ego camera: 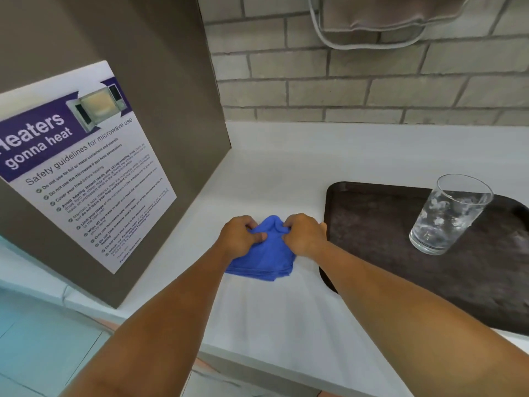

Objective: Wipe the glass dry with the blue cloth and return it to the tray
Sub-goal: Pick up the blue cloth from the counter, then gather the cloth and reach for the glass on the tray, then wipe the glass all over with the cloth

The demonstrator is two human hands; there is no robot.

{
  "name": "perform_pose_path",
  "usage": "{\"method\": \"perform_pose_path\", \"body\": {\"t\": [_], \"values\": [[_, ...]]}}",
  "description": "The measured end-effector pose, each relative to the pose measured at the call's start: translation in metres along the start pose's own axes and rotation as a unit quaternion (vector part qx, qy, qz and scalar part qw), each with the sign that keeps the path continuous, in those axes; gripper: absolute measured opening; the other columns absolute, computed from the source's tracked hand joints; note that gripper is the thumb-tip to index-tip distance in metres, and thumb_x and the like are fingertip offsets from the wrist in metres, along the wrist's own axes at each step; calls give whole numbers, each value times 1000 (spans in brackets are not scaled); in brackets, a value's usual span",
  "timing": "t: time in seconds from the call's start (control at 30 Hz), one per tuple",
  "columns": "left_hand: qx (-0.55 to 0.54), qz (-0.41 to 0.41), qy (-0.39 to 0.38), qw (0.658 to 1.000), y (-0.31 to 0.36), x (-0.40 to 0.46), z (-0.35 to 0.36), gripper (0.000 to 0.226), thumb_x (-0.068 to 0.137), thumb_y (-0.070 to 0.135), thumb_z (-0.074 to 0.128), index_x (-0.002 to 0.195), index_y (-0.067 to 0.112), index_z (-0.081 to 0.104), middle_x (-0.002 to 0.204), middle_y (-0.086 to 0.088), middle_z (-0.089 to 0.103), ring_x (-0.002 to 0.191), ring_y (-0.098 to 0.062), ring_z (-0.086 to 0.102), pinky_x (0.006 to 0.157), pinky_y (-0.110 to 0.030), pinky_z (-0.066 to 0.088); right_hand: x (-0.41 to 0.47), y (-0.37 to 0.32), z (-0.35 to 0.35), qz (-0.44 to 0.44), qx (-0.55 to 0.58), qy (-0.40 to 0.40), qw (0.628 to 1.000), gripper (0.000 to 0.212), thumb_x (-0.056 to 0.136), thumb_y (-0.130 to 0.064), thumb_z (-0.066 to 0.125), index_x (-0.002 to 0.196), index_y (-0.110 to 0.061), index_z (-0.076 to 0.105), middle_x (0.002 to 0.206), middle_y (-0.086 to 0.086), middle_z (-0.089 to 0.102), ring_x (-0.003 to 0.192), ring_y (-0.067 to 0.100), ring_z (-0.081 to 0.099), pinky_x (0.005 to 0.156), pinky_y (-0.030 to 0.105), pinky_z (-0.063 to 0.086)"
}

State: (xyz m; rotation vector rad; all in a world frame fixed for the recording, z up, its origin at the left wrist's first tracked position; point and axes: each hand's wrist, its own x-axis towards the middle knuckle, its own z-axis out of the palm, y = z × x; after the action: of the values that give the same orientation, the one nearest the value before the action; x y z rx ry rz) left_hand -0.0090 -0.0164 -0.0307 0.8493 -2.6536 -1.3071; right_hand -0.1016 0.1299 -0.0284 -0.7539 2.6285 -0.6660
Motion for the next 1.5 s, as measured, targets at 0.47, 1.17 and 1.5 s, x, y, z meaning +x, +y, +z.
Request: {"method": "perform_pose_path", "body": {"t": [0.47,1.17,1.5], "values": [[-431,-47,-79,898,61,1,-1,17,93,26,61,96,9,60,95,-11,75,81,-26,74,61,-35,59,-112,109,-69,127,499,414,750,23,81,-2,72,80,-21,58,69,-1,56,47,-6,54,51,12,44],[-457,-2,-128,880,185,-26,97,34,92,18,63,124,5,60,126,-19,65,116,-36,62,97,-49,51,-83,228,-121,58,403,219,887,77,60,-6,89,122,-28,50,112,-4,68,96,7,69,87,34,56],[-486,10,-80,870,195,-38,105,36,90,17,65,126,10,63,122,-12,69,111,-27,66,97,-43,53,-86,193,-147,15,574,183,798,46,71,5,79,110,-14,63,105,7,73,106,32,69,92,44,56]]}}
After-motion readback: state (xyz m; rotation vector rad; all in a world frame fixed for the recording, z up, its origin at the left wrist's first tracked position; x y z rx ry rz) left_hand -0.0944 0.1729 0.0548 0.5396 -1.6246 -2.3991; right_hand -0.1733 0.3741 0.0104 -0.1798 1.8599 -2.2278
